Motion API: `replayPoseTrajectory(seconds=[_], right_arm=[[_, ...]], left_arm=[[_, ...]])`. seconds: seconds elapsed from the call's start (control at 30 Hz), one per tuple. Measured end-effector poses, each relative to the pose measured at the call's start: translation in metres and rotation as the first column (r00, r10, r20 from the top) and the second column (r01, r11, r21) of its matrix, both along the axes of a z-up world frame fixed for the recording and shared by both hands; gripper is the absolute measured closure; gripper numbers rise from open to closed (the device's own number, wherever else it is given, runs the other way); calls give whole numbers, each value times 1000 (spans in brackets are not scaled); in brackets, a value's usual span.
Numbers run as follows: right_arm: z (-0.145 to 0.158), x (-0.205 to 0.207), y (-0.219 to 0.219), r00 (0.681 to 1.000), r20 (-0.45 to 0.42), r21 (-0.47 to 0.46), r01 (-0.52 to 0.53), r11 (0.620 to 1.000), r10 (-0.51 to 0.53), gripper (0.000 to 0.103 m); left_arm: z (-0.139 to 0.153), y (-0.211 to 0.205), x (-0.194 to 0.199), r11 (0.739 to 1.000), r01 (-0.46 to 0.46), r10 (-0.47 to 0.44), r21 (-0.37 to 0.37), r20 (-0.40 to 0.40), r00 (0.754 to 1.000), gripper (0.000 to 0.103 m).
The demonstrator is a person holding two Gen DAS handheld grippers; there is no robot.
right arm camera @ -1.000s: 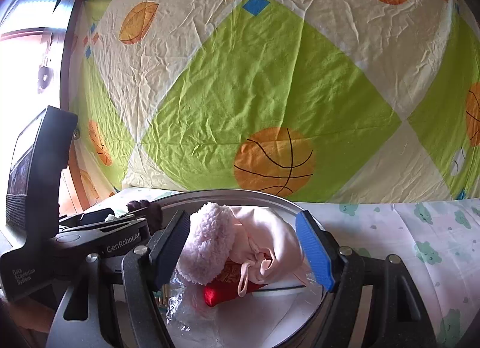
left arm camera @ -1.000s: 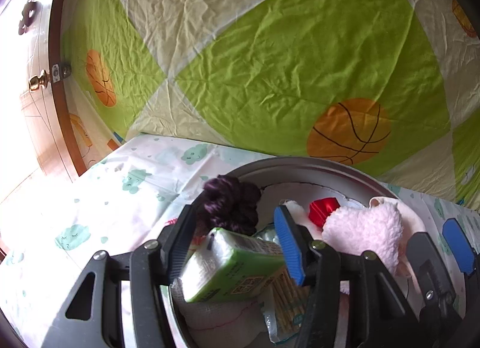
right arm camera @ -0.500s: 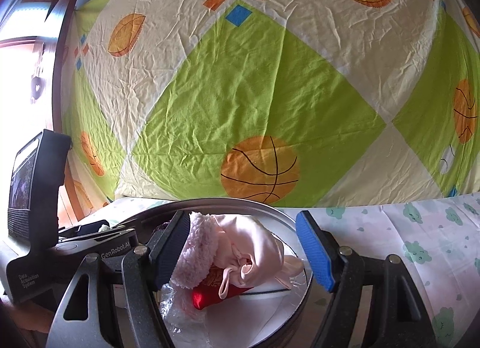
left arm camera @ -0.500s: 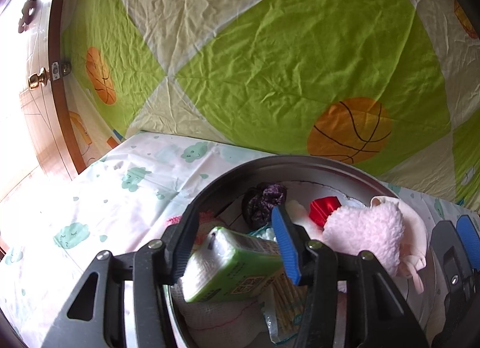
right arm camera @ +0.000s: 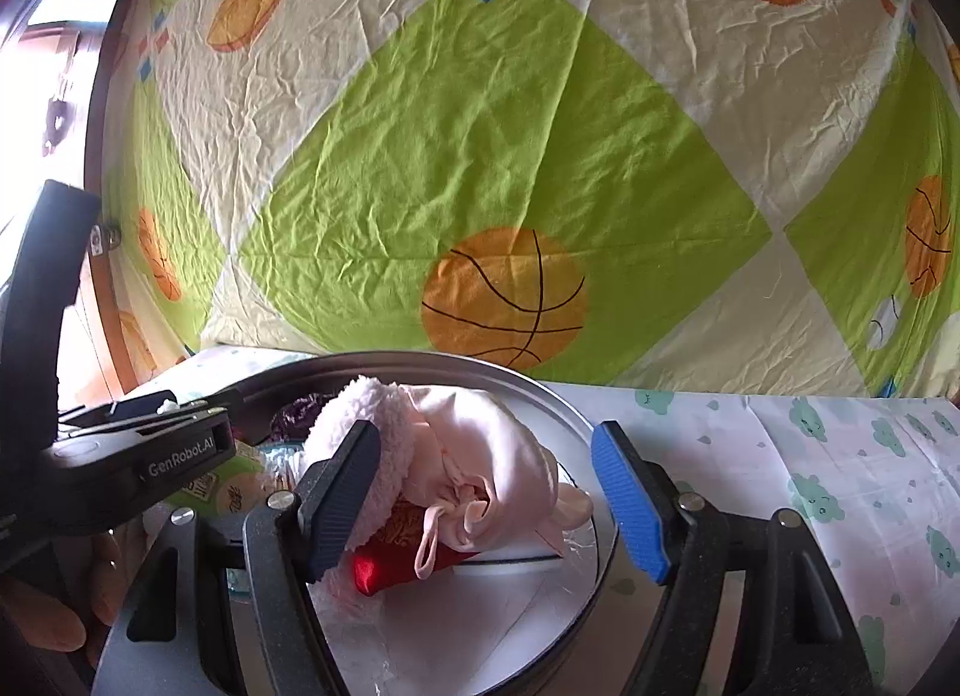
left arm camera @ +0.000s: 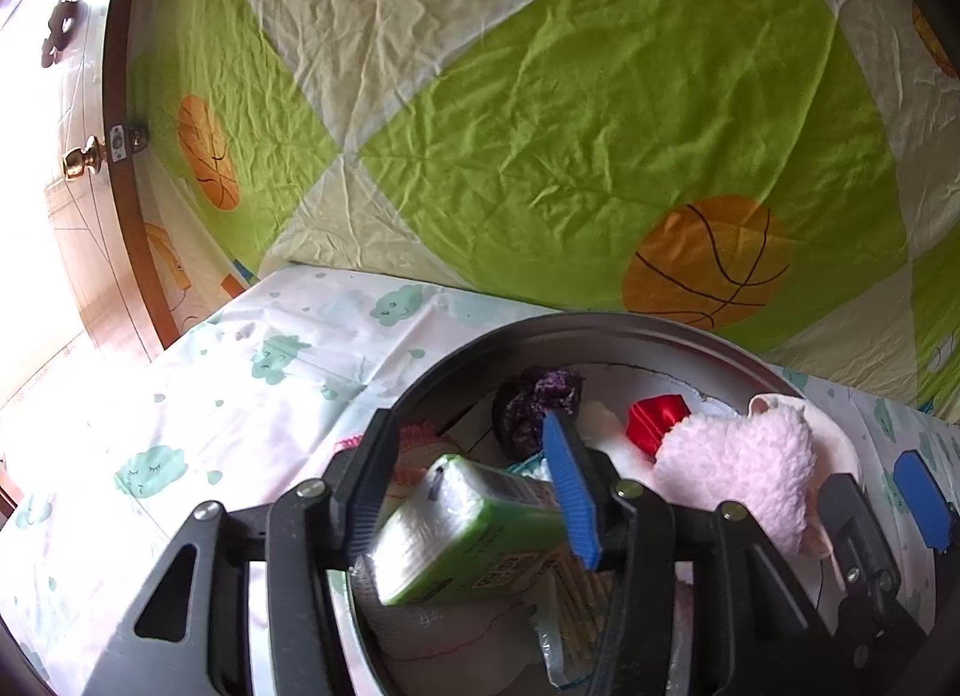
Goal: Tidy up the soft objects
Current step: 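Withdraw both tools up from the tin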
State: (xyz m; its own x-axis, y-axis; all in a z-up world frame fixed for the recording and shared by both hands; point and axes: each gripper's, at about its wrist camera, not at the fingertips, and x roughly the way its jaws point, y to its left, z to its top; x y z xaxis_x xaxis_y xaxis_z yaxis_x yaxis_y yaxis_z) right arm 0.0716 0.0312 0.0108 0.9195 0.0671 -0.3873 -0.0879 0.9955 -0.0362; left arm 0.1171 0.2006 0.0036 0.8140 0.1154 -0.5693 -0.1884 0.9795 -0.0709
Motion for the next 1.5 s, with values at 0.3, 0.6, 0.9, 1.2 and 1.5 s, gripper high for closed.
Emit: replayPoseTrajectory(seconds=[0.3,0.6,0.9,1.2,1.5], right_arm=[[-7,29,6,994,-111,-26,14,1000,-17,28],[-9,46,25,959,-249,29,-132,991,135,28],[0,17,20,985,-98,62,-137,989,142,28],[2,-10,-16,999,34,109,-38,993,35,28],[8,-38,-31,994,106,109,-4,994,-8,23]], left_arm=[[17,13,-9,991,-95,87,98,76,993,3],[31,28,-18,975,-176,157,136,137,978,0],[23,22,-19,981,-157,141,114,135,981,0],[20,3,-31,982,-135,110,129,187,976,0],[7,-16,-52,990,-94,75,103,180,981,0]])
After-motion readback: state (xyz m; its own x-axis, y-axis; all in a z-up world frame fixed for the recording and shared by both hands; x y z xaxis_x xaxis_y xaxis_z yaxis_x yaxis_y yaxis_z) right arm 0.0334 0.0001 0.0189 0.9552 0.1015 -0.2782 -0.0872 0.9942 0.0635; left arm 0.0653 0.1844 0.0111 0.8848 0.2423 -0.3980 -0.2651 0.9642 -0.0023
